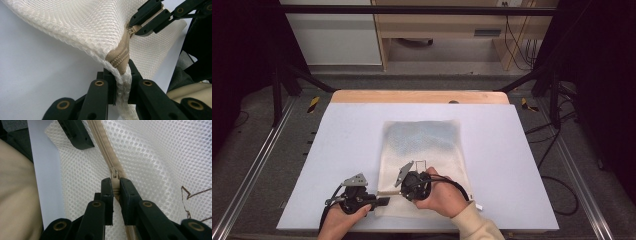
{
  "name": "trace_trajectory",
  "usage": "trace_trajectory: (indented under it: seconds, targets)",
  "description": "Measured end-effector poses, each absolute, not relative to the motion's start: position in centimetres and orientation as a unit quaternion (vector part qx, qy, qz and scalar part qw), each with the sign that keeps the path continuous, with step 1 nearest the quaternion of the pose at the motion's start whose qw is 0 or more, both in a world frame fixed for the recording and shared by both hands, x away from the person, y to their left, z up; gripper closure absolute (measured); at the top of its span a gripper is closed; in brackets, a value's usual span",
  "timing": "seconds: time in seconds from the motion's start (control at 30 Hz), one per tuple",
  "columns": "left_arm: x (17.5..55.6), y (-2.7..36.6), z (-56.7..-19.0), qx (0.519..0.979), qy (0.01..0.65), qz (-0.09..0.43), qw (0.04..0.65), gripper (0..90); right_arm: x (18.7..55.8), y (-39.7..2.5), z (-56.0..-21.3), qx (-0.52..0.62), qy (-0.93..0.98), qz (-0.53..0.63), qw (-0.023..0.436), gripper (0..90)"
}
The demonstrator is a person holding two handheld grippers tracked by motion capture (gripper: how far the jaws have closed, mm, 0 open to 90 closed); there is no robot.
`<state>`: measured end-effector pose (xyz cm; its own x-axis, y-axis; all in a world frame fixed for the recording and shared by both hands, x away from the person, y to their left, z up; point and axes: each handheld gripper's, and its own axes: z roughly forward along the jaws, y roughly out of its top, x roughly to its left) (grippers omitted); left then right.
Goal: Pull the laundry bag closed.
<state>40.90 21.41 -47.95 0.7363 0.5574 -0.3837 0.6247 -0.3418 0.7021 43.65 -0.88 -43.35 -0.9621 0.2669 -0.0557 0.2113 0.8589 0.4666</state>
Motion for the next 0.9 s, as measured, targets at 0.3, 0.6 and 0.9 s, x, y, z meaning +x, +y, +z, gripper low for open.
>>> trace_trajectory:
  seconds: [0.3, 0.6, 0.9]
  targets:
    - [40.9, 21.4, -48.0, 0.818, 0.360, -0.043, 0.447, 82.5, 43.6, -1.2, -43.4, 0.129, 0.961, 0.240, 0.057, 82.0]
    - [40.9, 21.4, -48.0, 0.817, 0.361, -0.041, 0.448, 82.5, 43.7, -1.6, -43.4, 0.129, 0.961, 0.237, 0.059, 82.0]
    - [40.9, 21.4, -48.0, 0.817, 0.360, -0.044, 0.449, 82.5, 43.8, -2.2, -43.3, 0.134, 0.959, 0.242, 0.060, 82.0]
